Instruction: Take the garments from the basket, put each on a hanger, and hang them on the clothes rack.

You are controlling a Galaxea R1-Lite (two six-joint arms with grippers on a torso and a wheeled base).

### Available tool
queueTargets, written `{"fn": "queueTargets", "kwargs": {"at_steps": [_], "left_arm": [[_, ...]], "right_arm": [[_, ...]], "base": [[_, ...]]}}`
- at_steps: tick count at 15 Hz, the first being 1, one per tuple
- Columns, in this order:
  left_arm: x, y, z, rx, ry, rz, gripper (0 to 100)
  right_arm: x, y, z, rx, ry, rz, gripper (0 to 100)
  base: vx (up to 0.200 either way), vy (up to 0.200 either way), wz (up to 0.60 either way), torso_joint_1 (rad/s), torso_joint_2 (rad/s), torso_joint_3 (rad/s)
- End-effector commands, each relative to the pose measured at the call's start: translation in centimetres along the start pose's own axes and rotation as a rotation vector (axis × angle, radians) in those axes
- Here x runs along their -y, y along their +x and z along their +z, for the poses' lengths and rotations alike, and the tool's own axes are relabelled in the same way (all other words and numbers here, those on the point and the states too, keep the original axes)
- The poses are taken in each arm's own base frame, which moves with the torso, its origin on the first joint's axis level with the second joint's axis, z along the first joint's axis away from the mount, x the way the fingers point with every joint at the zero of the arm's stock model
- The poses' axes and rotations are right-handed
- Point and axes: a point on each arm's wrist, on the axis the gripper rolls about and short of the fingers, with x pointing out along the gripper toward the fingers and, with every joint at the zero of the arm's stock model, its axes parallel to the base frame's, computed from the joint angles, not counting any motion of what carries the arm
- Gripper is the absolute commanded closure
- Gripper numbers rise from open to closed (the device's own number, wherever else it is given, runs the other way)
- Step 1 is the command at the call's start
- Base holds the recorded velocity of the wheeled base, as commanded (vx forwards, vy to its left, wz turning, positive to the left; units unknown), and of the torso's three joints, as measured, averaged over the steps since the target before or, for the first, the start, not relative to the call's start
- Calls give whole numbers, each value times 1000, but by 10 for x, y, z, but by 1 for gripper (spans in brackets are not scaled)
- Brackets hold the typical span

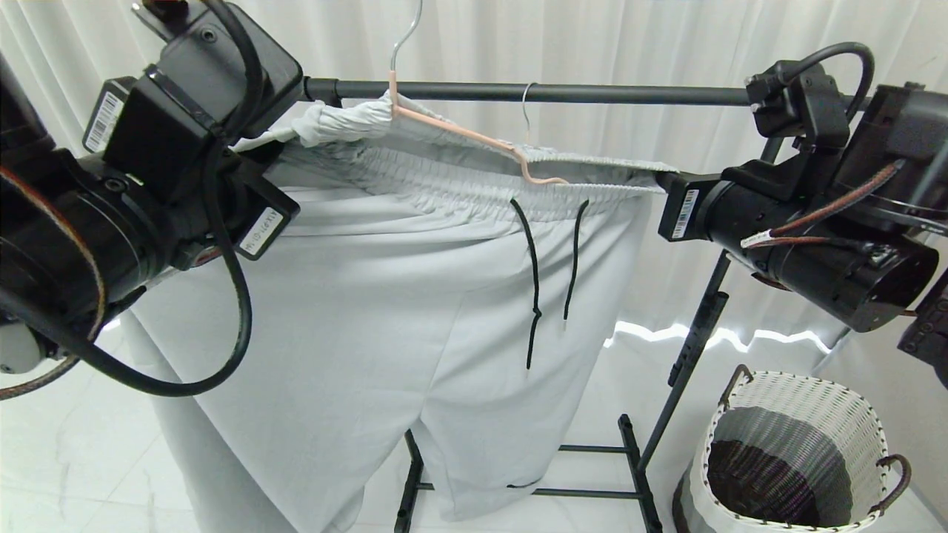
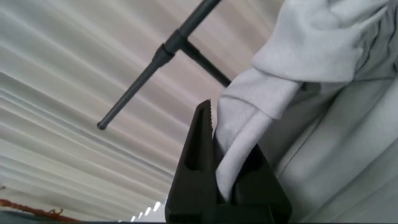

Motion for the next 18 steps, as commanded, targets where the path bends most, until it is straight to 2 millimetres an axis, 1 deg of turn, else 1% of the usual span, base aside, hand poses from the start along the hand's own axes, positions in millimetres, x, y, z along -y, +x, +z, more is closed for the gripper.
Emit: {"fn": "queueTargets", "kwargs": {"at_steps": [1, 2, 3, 5, 6, 8, 9, 10, 14, 15, 16, 18], "left_arm": [[0, 0, -2, -14, -7, 7, 100], [2, 2, -2, -53, -48, 30, 100], [3, 4, -2, -70, -76, 41, 100], [10, 2, 1, -115, -151, 70, 100], [13, 1, 4, -117, -177, 69, 100], [21, -2, 10, -131, -202, 72, 100], [26, -4, 16, -144, -225, 82, 100], [30, -5, 20, -150, -241, 87, 100], [37, -3, 33, -151, -295, 99, 100], [40, -1, 39, -138, -319, 89, 100], [42, 0, 43, -132, -330, 86, 100], [43, 4, 48, -126, -342, 88, 100]], "right_arm": [[-4, -6, 6, 17, -8, 32, 100], [-13, -11, 8, 21, -16, 76, 100], [-17, -15, 9, 21, -21, 96, 100], [-42, -27, 4, 10, -76, 193, 100], [-52, -30, 2, 7, -96, 228, 100], [-69, -31, -6, -7, -138, 278, 100], [-79, -31, -13, -21, -158, 304, 100], [-86, -28, -16, -11, -152, 314, 100], [-98, -17, -20, 13, -137, 320, 100], [-106, -16, -19, 21, -131, 337, 100], [-113, -18, -19, 24, -127, 358, 100], [-131, -29, -21, 20, -120, 420, 100]], "base": [[0, 0, 0, 0, 0, 0], [0, 0, 0, 0, 0, 0], [0, 0, 0, 0, 0, 0], [0, 0, 0, 0, 0, 0], [0, 0, 0, 0, 0, 0], [0, 0, 0, 0, 0, 0], [0, 0, 0, 0, 0, 0], [0, 0, 0, 0, 0, 0], [0, 0, 0, 0, 0, 0], [0, 0, 0, 0, 0, 0], [0, 0, 0, 0, 0, 0], [0, 0, 0, 0, 0, 0]]}}
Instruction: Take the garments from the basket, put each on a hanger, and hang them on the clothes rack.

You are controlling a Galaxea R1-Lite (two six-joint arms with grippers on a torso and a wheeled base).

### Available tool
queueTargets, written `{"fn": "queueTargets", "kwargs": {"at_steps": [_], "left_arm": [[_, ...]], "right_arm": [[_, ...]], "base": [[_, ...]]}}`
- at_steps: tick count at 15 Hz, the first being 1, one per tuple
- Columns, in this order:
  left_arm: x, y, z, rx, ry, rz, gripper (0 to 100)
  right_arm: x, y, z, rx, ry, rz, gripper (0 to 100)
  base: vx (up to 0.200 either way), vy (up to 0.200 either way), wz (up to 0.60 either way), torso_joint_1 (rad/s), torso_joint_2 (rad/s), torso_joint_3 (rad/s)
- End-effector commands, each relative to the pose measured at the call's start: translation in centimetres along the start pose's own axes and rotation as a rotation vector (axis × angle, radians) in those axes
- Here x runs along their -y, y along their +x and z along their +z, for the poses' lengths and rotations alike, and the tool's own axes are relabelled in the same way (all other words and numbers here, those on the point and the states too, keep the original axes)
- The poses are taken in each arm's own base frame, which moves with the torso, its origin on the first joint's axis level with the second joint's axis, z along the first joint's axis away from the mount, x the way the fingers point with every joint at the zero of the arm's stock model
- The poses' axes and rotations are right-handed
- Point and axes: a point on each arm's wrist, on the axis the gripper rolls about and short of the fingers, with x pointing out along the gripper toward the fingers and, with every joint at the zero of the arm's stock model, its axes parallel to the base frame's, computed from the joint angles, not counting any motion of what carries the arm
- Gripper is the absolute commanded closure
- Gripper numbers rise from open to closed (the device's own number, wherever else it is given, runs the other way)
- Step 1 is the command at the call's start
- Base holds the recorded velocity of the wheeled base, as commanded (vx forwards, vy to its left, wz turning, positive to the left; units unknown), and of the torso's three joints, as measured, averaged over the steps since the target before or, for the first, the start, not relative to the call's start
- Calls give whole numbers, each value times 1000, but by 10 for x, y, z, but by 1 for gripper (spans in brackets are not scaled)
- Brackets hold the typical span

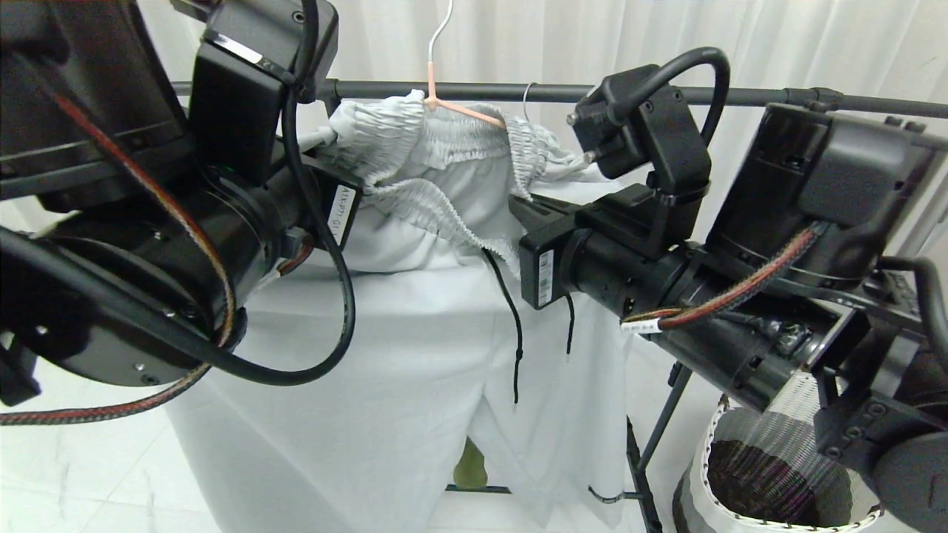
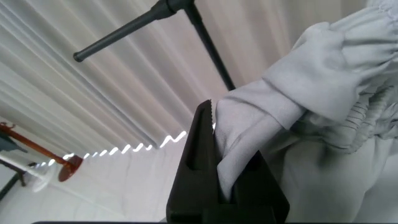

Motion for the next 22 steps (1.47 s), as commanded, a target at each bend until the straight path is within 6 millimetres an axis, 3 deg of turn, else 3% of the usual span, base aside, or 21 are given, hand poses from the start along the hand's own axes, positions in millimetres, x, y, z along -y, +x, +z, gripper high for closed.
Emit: {"fn": "queueTargets", "kwargs": {"at_steps": [1, 3, 5, 8, 9, 13, 18, 22], "left_arm": [[9, 6, 4, 0, -2, -6, 100], [8, 6, 6, 8, -6, -2, 100], [6, 5, 7, 14, -11, -2, 100], [5, 5, 9, 27, -25, 3, 100], [5, 5, 9, 28, -25, 1, 100], [11, 1, 10, 70, -19, -72, 100], [19, 2, 8, 85, -8, -111, 100], [27, -6, 3, 128, 38, -206, 100]], "right_arm": [[-22, -1, -7, -19, 1, 64, 100], [-27, -2, -8, -24, 1, 74, 100], [-19, -2, -6, -22, 0, 41, 100], [-11, -22, -8, -52, -11, 35, 100], [-7, -32, -11, -67, -16, 34, 0], [16, -61, -16, -98, -33, -25, 0], [46, -54, 3, -38, -118, -127, 0], [91, -44, 13, -34, -287, -200, 0]], "base": [[0, 0, 0, 0, 0, 0], [0, 0, 0, 0, 0, 0], [0, 0, 0, 0, 0, 0], [0, 0, 0, 0, 0, 0], [0, 0, 0, 0, 0, 0], [0, 0, 0, 0, 0, 0], [0, 0, 0, 0, 0, 0], [0, 0, 0, 0, 0, 0]]}}
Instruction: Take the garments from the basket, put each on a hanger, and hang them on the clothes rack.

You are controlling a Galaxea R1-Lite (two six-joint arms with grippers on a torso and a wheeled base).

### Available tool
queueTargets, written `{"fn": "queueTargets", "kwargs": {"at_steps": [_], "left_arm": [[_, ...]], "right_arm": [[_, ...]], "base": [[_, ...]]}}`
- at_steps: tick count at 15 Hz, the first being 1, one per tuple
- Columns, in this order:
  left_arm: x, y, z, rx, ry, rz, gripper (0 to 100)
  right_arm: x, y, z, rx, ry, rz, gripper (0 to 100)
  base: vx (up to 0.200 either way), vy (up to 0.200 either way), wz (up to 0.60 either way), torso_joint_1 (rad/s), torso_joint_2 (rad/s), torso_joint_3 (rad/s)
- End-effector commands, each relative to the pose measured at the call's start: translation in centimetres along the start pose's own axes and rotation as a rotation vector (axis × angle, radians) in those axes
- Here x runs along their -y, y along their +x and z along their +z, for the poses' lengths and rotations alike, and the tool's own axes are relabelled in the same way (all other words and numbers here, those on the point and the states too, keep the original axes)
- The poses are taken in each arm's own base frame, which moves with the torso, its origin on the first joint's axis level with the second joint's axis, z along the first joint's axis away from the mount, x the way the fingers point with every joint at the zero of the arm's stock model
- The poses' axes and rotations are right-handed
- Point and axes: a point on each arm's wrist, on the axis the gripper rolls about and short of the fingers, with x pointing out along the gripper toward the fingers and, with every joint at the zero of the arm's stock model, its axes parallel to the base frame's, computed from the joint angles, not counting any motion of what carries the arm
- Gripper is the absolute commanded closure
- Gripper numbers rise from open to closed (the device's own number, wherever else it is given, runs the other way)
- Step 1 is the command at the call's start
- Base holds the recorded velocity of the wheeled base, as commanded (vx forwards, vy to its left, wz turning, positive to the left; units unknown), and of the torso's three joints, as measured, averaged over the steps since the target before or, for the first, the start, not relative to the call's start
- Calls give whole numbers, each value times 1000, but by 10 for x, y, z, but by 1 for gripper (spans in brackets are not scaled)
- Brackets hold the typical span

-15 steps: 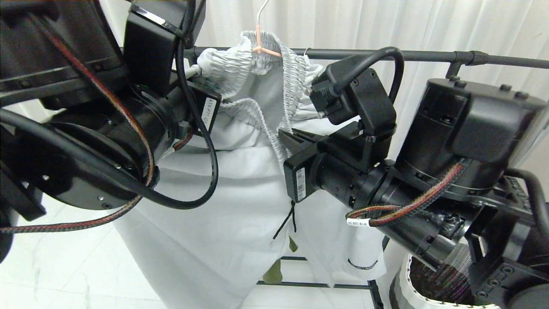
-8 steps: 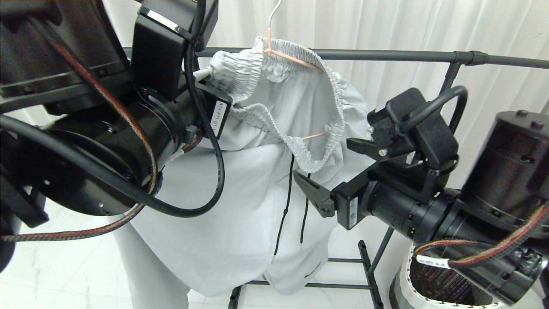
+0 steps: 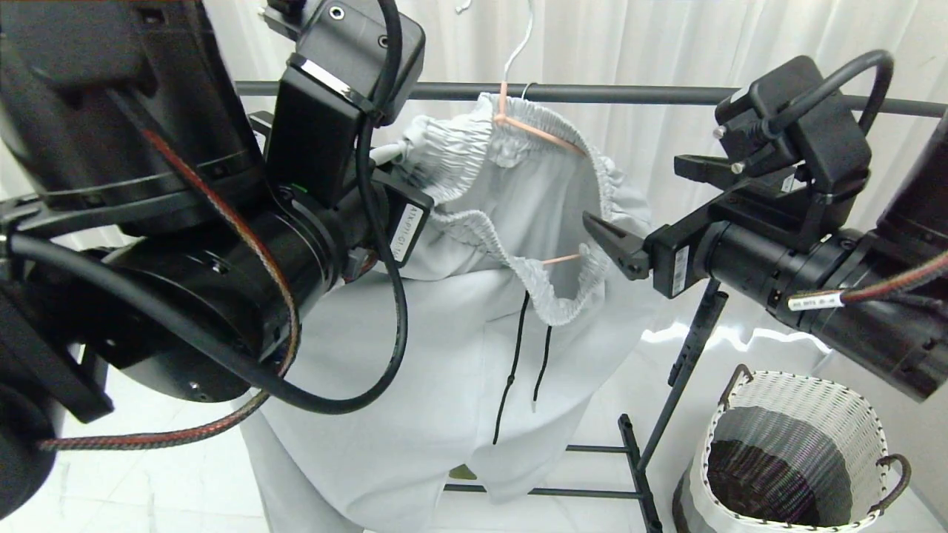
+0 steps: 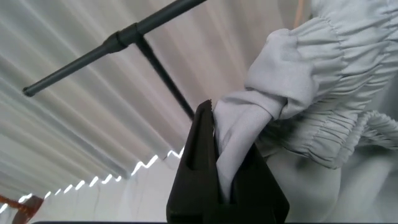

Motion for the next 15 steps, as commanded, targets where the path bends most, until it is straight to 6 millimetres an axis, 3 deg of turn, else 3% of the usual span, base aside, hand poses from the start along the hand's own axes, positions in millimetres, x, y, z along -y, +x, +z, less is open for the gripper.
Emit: {"fn": "queueTargets", "kwargs": {"at_steps": [1, 5, 14, 15], "left_arm": [[2, -3, -1, 33, 17, -36, 100], [7, -2, -2, 167, 113, -75, 100], [9, -4, -5, 227, 129, -120, 100], [9, -4, -5, 228, 129, -119, 100]], "right_arm": [[24, 9, 2, 6, -62, -32, 0], [27, 16, 8, 0, -115, -23, 0], [23, 27, 9, 7, -181, -13, 0], [23, 27, 9, 8, -181, -14, 100]], "base": [[0, 0, 0, 0, 0, 0], [0, 0, 0, 0, 0, 0], [0, 0, 0, 0, 0, 0], [0, 0, 0, 0, 0, 0]]}}
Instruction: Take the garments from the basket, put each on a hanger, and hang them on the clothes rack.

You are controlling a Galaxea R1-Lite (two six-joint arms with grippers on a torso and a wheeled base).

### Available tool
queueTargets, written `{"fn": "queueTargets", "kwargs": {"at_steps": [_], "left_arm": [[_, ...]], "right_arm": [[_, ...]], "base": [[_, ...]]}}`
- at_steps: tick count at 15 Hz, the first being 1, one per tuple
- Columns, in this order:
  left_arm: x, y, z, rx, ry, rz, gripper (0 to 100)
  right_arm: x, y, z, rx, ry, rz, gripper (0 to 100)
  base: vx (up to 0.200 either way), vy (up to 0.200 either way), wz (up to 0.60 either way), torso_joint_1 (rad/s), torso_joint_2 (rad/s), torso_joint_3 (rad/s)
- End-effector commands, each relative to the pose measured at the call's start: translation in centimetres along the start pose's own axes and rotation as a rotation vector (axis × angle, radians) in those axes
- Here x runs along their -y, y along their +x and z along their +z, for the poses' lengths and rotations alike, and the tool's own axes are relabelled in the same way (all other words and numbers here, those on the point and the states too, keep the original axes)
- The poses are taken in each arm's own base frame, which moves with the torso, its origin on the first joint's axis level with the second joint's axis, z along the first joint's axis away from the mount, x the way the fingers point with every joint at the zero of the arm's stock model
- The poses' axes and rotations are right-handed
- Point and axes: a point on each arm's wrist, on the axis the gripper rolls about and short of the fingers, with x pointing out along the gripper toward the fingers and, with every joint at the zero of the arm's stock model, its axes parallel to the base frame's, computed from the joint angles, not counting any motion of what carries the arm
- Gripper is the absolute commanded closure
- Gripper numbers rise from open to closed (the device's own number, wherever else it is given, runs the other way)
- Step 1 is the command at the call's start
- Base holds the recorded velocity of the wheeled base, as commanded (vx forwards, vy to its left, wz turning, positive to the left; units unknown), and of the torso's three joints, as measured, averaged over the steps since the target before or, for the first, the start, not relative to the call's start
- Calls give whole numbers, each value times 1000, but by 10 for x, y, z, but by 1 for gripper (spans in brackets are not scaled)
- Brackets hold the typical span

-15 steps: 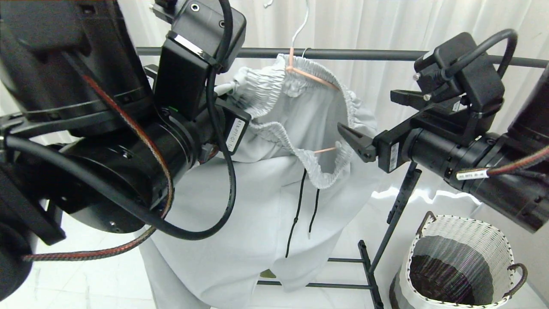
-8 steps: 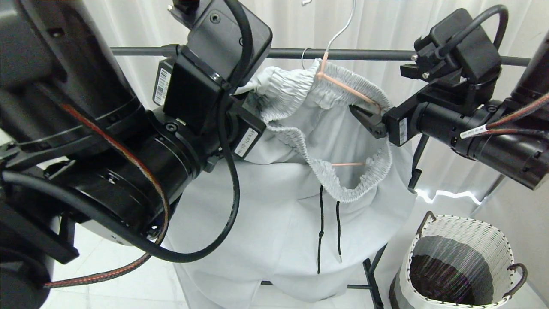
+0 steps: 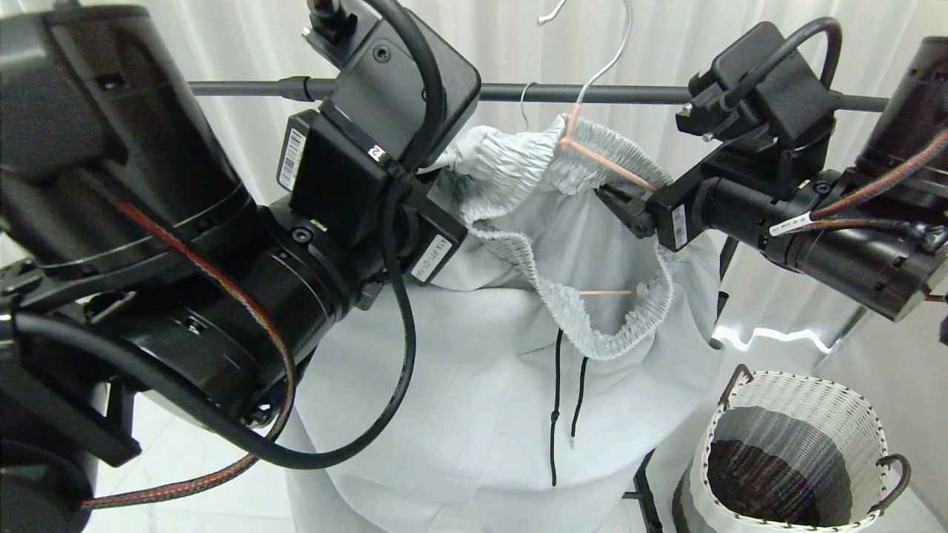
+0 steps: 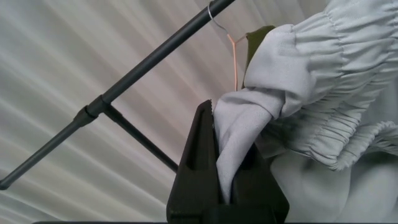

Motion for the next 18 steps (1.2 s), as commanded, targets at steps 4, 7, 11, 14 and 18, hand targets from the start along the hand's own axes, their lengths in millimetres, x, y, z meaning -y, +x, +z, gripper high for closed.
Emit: {"fn": "queueTargets", "kwargs": {"at_steps": [4, 7, 11, 14, 18], "left_arm": [[0, 0, 0, 1, -2, 2, 100], [-1, 0, 1, 3, -4, 4, 100], [1, 0, 0, 4, -1, -4, 100], [0, 1, 0, 4, -10, -2, 0], [0, -1, -6, 12, -42, 21, 0]], "right_arm": [[-1, 0, -1, -2, -1, 0, 100], [-3, 0, 1, 4, 0, 8, 100], [-3, 1, 1, 5, 0, 10, 100], [-2, -1, 3, 10, 0, 5, 100], [3, -7, 7, 25, -21, -8, 100]], "base": [[0, 0, 0, 0, 0, 0], [0, 0, 0, 0, 0, 0], [0, 0, 0, 0, 0, 0], [0, 0, 0, 0, 0, 0], [0, 0, 0, 0, 0, 0]]}}
